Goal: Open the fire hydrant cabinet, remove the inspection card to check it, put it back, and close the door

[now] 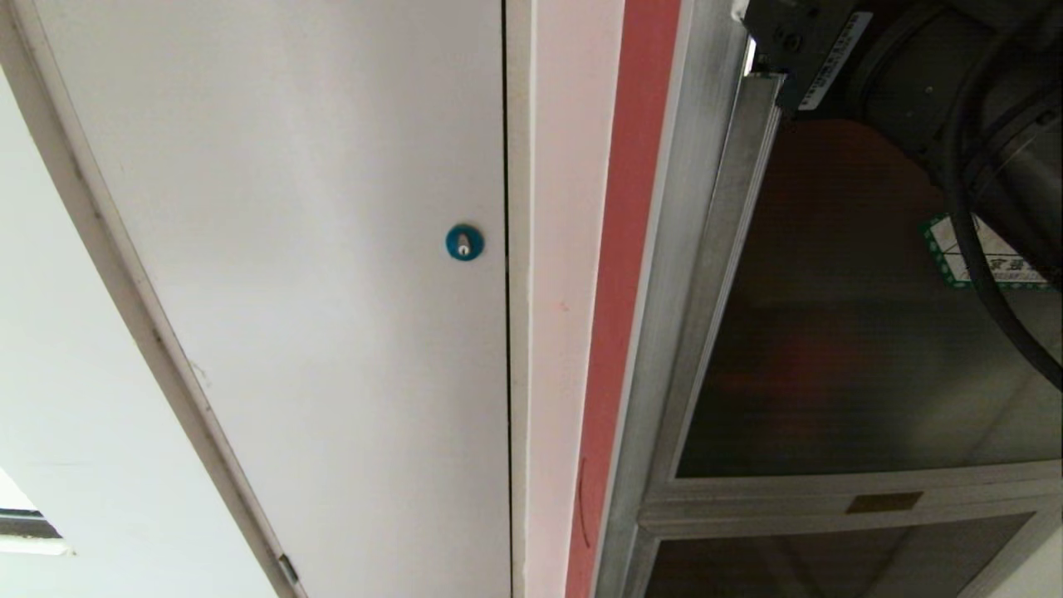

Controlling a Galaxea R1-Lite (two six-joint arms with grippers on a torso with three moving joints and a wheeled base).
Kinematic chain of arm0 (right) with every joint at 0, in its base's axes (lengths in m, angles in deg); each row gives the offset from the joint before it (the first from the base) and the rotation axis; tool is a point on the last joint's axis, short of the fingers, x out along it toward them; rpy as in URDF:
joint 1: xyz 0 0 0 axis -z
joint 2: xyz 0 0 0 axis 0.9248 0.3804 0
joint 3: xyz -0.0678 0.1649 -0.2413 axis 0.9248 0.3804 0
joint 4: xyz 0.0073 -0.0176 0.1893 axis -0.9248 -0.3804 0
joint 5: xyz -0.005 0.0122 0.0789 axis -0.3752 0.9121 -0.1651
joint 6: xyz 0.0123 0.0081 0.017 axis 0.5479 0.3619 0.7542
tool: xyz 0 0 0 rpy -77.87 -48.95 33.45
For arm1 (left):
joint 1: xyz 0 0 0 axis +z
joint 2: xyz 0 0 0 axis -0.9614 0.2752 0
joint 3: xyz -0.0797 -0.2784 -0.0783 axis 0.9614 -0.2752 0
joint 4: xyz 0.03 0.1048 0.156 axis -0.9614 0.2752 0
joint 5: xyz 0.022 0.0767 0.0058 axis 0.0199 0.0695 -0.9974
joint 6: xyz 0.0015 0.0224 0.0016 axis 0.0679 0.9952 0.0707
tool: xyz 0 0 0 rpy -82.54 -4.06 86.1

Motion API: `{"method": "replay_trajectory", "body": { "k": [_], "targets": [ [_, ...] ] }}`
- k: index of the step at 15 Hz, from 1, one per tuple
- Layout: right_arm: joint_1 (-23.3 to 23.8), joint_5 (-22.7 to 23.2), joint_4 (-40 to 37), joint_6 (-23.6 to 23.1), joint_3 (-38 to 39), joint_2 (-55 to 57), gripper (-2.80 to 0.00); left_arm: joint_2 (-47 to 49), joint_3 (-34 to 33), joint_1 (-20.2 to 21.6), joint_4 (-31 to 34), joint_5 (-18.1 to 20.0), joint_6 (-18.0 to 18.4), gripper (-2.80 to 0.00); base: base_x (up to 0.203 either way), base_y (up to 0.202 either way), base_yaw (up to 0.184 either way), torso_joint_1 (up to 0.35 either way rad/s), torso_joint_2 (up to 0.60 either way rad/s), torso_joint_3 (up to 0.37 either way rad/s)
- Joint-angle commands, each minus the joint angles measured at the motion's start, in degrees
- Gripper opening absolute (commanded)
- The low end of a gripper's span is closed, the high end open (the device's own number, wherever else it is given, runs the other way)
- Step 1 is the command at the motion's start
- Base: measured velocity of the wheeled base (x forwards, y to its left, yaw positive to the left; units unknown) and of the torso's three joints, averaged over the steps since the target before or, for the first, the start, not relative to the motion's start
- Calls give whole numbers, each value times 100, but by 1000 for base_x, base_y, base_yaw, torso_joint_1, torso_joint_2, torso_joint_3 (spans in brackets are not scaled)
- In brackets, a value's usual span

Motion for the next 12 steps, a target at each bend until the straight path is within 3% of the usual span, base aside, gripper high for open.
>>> {"method": "replay_trajectory", "body": {
  "k": [1,6,7,12],
  "targets": [
    [-4,-24,30,-12,-80,105,0,0,-2,0,1,-2,-1,-280,0,0,0,0,0,0],
    [23,-35,30,-8,-202,202,0,0,-2,0,1,-2,-1,-280,0,0,0,0,0,0],
    [36,-35,30,-3,-223,223,-280,0,-2,0,1,-2,-1,-280,0,0,0,0,0,0],
    [128,-35,21,2,-458,357,-280,0,-2,0,1,-2,-1,-280,0,0,0,0,0,0]
  ]
}}
